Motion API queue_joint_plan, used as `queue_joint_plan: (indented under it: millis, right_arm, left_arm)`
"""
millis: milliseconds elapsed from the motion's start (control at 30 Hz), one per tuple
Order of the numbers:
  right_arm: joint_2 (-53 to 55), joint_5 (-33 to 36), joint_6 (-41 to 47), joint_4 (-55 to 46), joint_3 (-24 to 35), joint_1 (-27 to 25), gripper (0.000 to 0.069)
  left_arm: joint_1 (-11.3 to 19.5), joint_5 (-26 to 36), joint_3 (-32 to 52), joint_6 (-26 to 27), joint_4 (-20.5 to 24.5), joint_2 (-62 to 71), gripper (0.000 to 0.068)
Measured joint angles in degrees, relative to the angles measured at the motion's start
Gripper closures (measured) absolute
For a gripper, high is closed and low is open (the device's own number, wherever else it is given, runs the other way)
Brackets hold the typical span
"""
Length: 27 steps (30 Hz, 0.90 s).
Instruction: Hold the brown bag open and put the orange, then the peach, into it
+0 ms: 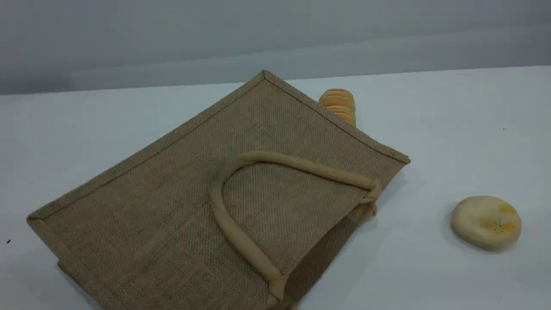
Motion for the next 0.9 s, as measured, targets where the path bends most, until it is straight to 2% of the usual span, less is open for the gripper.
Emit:
queue_joint_plan:
  millis: [133, 900]
  right_arm:
    - [0.00, 0.00, 0.00, 0.00, 0.00, 0.00, 0.0292]
    - [0.00, -0.12, 0.00, 0.00, 0.00, 0.00, 0.0292]
  left_arm:
    - [1.87, 0.00, 0.00, 0.00, 0.00, -3.47, 0.0157]
    - [2.28, 0.00, 0.05, -0.05, -0.05, -7.42, 0.0157]
